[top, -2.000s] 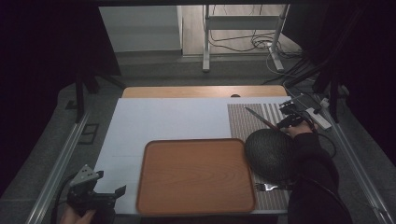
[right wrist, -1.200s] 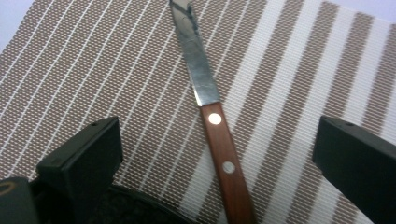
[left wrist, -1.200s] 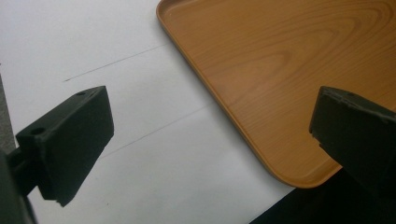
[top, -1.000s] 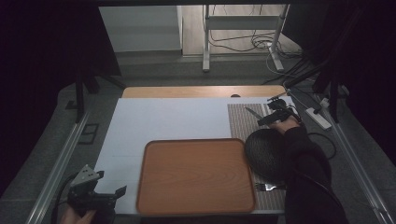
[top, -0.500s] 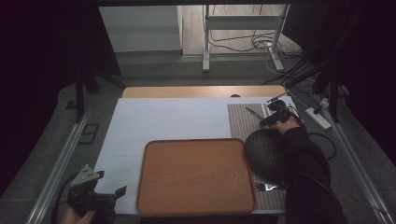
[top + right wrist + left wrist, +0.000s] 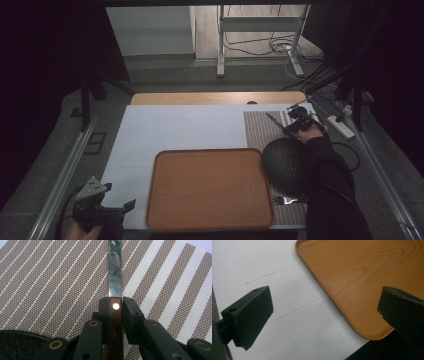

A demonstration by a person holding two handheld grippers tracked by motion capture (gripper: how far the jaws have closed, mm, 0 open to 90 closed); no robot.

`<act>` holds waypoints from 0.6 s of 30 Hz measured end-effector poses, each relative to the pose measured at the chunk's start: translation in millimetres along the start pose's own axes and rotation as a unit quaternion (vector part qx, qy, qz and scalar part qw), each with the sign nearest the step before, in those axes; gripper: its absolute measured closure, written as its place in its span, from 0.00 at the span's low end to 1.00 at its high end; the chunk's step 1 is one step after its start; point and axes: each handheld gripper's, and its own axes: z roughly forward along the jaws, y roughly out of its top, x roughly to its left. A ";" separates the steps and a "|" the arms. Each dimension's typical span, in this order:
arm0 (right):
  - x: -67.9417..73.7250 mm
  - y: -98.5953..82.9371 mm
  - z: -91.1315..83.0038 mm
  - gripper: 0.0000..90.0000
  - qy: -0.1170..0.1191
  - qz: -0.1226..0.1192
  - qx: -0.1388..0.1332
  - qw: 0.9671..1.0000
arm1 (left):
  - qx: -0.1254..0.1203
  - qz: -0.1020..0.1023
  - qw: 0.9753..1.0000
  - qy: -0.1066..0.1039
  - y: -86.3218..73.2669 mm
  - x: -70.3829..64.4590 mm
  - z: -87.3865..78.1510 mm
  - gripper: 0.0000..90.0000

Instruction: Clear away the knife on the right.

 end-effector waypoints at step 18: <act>-17.3 -8.2 -26.4 0.86 -0.062 0.002 -0.022 0.998 | 0.004 0.002 1.000 0.001 0.7 -0.4 0.8 0.01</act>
